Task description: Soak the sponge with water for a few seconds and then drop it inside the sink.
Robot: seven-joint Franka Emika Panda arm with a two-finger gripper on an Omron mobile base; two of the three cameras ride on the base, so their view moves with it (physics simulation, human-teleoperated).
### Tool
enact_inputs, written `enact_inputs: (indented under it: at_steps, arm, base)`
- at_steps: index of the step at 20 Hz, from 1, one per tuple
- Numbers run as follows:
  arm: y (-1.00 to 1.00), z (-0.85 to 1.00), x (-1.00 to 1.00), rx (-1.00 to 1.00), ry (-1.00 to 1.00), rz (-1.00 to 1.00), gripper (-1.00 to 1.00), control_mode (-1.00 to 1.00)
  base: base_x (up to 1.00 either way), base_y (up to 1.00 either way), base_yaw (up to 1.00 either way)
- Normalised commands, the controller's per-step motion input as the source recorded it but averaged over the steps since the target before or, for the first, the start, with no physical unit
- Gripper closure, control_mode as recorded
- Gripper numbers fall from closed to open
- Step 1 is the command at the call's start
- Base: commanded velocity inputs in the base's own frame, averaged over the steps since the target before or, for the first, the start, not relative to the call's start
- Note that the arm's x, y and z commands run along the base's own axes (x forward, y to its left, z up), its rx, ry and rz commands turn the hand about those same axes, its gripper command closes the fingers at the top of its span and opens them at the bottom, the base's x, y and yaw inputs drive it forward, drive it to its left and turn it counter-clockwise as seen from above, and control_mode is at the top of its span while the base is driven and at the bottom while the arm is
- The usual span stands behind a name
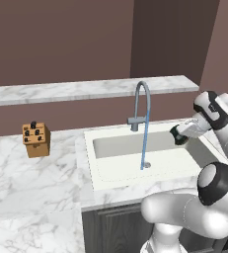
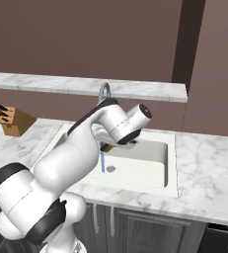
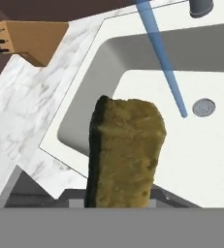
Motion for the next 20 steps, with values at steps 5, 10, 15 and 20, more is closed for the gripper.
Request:
enact_inputs:
  at_steps: [5, 10, 15, 20]
  arm:
    - [0.24, -0.08, 0.12, 0.06, 0.10, 0.09, 1.00, -1.00]
    - [0.02, -0.17, 0.17, 0.08, 0.07, 0.11, 1.00, -1.00]
    - [0.00, -0.24, 0.19, 0.11, 0.01, 0.05, 1.00, -1.00]
    - [0.04, -0.29, 0.15, 0.12, 0.00, 0.01, 1.00, -1.00]
  base:
    - [0.00, 0.00, 0.00]
    - [0.00, 0.00, 0.00]
    - [0.00, 0.00, 0.00]
    - [0.00, 0.00, 0.00]
